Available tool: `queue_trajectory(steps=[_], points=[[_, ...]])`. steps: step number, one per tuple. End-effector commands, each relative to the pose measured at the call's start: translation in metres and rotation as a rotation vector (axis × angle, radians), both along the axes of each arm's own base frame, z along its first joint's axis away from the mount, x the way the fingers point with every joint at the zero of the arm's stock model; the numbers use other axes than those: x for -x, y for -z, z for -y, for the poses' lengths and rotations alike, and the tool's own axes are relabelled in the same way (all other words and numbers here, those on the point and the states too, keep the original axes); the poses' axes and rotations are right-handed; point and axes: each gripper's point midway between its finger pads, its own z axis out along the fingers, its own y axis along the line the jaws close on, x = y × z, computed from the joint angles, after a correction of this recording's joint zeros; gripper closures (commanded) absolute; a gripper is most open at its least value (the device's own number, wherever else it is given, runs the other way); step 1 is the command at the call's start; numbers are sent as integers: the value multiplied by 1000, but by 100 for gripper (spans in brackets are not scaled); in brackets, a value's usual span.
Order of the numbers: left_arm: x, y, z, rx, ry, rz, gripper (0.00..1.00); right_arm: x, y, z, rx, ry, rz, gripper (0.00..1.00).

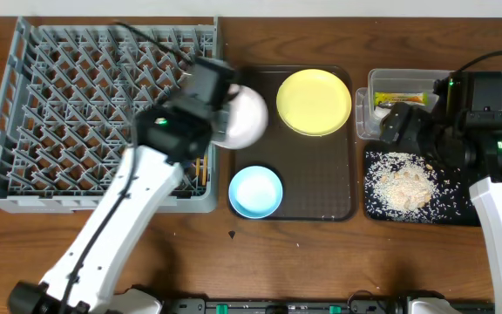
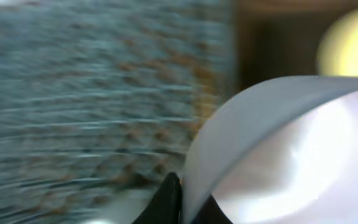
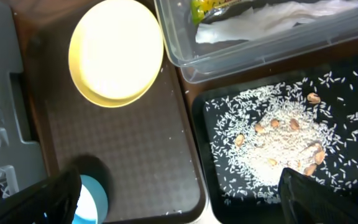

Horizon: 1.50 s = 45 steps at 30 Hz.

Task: Sort waste into correct bins and load items into the dishwasher
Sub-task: 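Place the white bowl upright into the dish rack, left gripper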

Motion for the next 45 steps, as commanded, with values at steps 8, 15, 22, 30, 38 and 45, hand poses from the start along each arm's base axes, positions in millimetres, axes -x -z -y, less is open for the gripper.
queue_trajectory(steps=[8, 15, 22, 30, 38, 45], points=[[-13, -20, -164, -692, -517, 53, 93, 0, -3, 3, 7, 8, 5, 1], [-38, 26, -164, -840, -520, -17, 93, 0, -2, 3, 7, 8, 5, 1], [-47, 59, -157, -956, -479, -83, 93, 0, -2, 3, 6, 8, 5, 1], [-52, 63, -118, -973, -389, -44, 92, 0, -2, 3, 6, 8, 5, 1], [-52, 65, -87, -968, -316, -16, 60, 0, -2, 3, 6, 8, 2, 1], [-44, 74, -49, -869, -186, -42, 49, 1, -2, 3, 6, 8, 0, 1]])
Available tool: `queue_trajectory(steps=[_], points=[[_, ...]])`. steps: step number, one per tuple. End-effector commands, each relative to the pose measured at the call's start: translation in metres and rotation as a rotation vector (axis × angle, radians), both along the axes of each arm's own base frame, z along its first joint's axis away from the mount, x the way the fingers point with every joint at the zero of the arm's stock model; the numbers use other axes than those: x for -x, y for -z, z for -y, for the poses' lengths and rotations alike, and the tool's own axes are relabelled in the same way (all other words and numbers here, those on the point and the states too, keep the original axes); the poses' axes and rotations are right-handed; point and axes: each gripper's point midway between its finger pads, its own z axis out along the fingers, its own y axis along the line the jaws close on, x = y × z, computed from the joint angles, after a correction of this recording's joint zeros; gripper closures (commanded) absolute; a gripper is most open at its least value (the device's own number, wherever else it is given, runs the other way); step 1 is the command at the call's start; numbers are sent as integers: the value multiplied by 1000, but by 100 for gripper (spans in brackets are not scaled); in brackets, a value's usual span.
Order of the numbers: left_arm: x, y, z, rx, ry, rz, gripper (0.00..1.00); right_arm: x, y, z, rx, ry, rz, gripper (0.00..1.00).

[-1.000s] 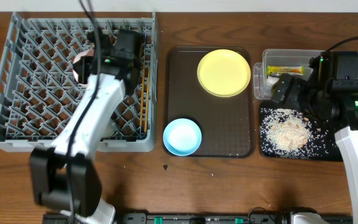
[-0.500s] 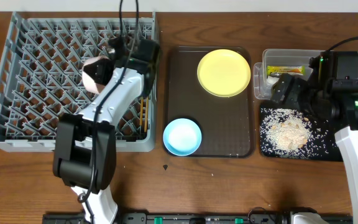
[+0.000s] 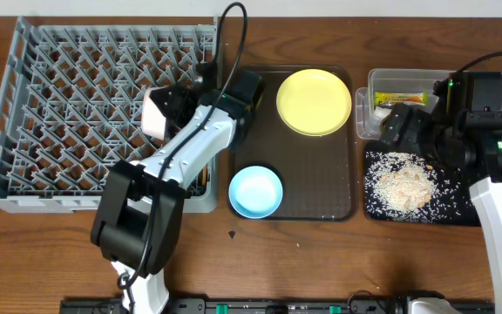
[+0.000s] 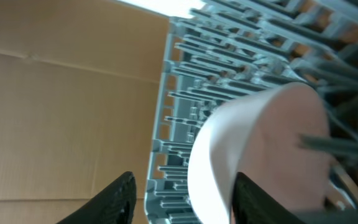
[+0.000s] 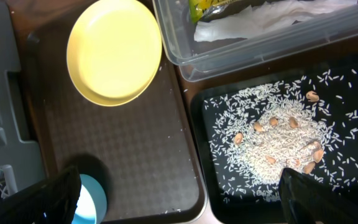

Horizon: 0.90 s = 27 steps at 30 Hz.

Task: Sort waste into correct bins and load items into the dishwasher
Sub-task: 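Place the white bowl upright into the dish rack, left gripper, then grasp the blue bowl with the left gripper and lift it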

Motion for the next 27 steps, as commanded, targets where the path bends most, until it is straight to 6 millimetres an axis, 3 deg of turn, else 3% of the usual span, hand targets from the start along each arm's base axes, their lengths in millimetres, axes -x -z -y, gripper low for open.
queue_trajectory(steps=[1, 6, 11, 13, 15, 19, 21, 27], points=[[7, 13, 29, 137, 74, -56, 49, 0, -2, 2, 5, 7, 4, 1], [28, 18, 87, 471, 228, -147, 48, 2, -1, 2, 5, 7, -4, 1], [69, -5, 156, 898, 407, -238, 48, 3, -1, 2, 5, 7, -10, 1], [85, -12, 168, 1027, 402, -257, 49, 3, 0, 2, 5, 7, -11, 1], [98, -11, 165, 1091, 317, -257, 52, 3, 0, 2, 5, 7, -12, 1], [120, 14, 166, 1140, 198, -340, 60, 4, 0, 2, 5, 7, -16, 1], [126, 31, 172, 1144, 189, -390, 69, 5, 0, 2, 5, 7, -19, 1], [147, 102, 180, 1068, 50, -506, 92, 5, 1, 2, 5, 7, -21, 1]])
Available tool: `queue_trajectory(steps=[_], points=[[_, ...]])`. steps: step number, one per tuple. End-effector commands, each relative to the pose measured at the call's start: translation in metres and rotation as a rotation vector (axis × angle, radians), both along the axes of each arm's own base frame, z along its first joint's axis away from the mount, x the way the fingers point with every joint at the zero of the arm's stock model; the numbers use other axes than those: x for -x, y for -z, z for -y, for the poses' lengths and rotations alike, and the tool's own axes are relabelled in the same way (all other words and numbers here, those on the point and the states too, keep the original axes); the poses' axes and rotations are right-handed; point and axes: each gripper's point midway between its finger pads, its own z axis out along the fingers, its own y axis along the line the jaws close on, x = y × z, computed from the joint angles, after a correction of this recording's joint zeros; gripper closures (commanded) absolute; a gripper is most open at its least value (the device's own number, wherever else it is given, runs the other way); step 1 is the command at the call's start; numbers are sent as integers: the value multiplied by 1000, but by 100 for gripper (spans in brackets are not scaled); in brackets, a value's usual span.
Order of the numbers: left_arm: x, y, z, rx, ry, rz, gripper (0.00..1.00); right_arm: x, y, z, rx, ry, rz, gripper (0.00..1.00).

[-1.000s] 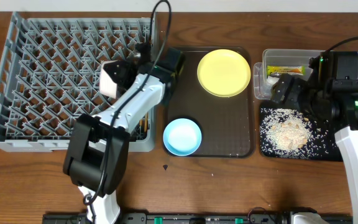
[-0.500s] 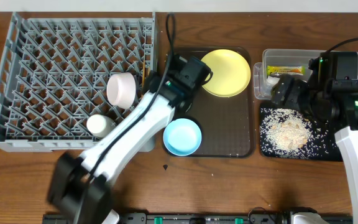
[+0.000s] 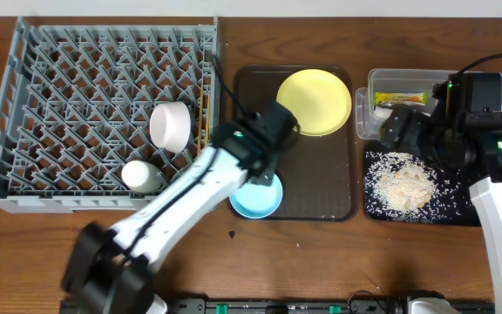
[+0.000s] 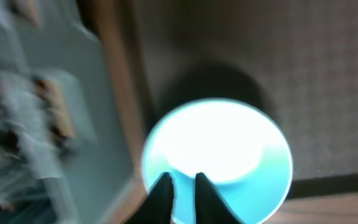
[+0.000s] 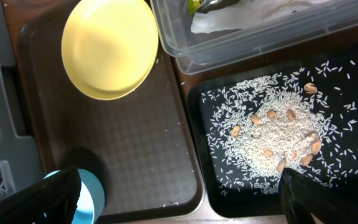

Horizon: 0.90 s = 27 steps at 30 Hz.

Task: Sort waste into correct bins and load items into the dishwasher
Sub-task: 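Grasp the blue bowl with the left gripper and lift it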

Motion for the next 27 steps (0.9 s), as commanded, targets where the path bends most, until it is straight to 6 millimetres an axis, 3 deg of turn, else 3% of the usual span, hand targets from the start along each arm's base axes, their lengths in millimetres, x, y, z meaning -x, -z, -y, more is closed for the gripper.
queue_trajectory(steps=[1, 3, 5, 9, 11, 17, 19, 23, 27], points=[[17, 47, 7, -36, -59, -124, 92, 0, -2, 2, 5, 7, 3, 1], [19, 69, 30, 29, -36, -176, 92, 1, -2, 2, 5, 7, 0, 1], [21, 76, 64, 168, 30, -219, 92, 1, -2, 2, 5, 7, 0, 1], [26, 60, 128, 457, 163, -254, 92, 1, -2, 2, 5, 7, -1, 1], [25, 50, 137, 497, 183, -241, 92, 1, -2, 2, 5, 7, -1, 1], [16, 22, 123, 499, 164, -187, 75, 1, -2, 2, 5, 7, 0, 1], [11, 9, 110, 485, 138, -155, 71, 1, -2, 2, 5, 7, 0, 1], [-7, -16, 54, 317, 39, -8, 59, 1, -2, 2, 5, 7, 0, 1], [-7, -10, 37, 264, 66, -13, 58, 1, -2, 2, 4, 7, 0, 1]])
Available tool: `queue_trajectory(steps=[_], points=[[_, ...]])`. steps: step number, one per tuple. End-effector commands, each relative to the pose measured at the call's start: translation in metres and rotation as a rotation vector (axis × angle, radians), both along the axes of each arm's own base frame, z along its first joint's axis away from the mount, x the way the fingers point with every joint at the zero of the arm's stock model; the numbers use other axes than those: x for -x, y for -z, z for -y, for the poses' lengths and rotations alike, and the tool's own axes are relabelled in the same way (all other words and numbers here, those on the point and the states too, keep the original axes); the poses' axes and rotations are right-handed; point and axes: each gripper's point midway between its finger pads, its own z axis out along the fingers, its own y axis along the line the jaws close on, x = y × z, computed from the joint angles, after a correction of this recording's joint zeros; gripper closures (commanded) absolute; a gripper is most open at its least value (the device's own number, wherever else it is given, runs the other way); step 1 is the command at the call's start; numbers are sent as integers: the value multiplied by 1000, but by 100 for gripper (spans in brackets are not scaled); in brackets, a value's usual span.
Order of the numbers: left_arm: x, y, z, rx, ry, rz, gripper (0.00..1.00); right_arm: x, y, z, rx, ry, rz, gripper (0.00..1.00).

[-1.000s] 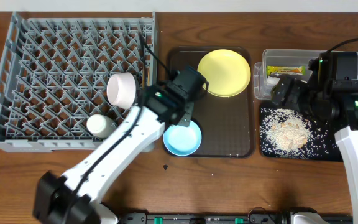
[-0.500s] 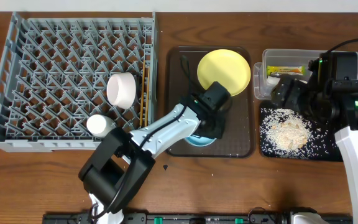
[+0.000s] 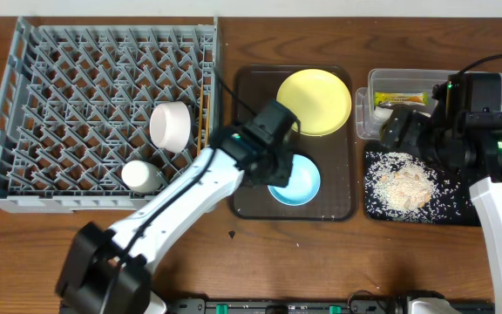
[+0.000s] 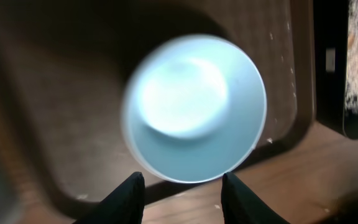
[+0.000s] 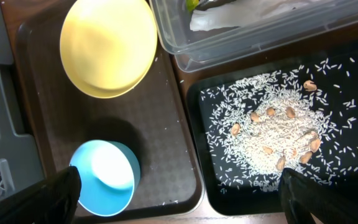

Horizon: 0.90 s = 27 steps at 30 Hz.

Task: Sort waste into correct bins and load items into the dishwasher
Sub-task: 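Grasp the blue bowl with the left gripper and lift it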

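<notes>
A light blue bowl point(image 3: 296, 182) point(image 4: 194, 109) point(image 5: 104, 177) sits open side up on the brown tray point(image 3: 338, 196). My left gripper point(image 3: 277, 168) point(image 4: 182, 183) hovers over the bowl's near rim, open, with nothing between its fingers. A yellow plate point(image 3: 314, 102) point(image 5: 107, 50) lies at the tray's far end. In the grey dishwasher rack point(image 3: 59, 105) a white bowl point(image 3: 171, 125) stands on its side, with a white cup point(image 3: 142, 176) nearby. My right gripper point(image 3: 399, 124) point(image 5: 182, 199) hangs open above the gap between tray and bins.
A clear bin point(image 3: 408, 80) point(image 5: 260, 37) at the back right holds a wrapper and tissue. In front of it a black tray point(image 3: 460, 214) point(image 5: 353, 124) carries scattered rice and nuts. Bare wooden table runs along the front edge.
The blue bowl now lies further right on the brown tray. My left gripper, whose fingers were close together at the bowl's rim, now stands wide open. The right arm is unchanged.
My left gripper first held the white bowl at the rack's right edge. Then it was inside the rack with the bowl. After that the bowl stood alone in the rack and the gripper was over the blue bowl, which now sits further right.
</notes>
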Motion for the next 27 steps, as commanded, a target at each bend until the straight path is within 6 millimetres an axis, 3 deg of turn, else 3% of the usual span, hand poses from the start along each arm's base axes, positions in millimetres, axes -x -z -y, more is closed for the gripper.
queue_trajectory(steps=[1, 8, 14, 17, 18, 20, 24, 27], points=[[-12, 10, -21, -104, 10, 53, 57, -1, -3, 2, 4, 7, 7, 1], [-11, 72, -34, -172, -6, -60, 56, -1, -3, 1, 1, 5, 6, 1], [-10, 95, -13, -94, 21, -119, 56, -1, -3, 0, -5, 2, 7, 1], [-9, 106, -11, -97, 24, -137, 70, 0, -3, 0, -5, 2, 6, 1], [-8, 106, -11, -94, 26, -144, 81, 0, -3, 0, -5, 2, 6, 1], [-8, 106, -10, -94, 26, -143, 92, 0, -3, 0, -5, 2, 6, 1], [-14, 89, -9, -71, 19, -124, 93, -1, -3, 0, -5, 1, 6, 1], [-27, 56, -14, -35, 3, -65, 93, 0, -3, 0, -5, 1, 6, 1]])
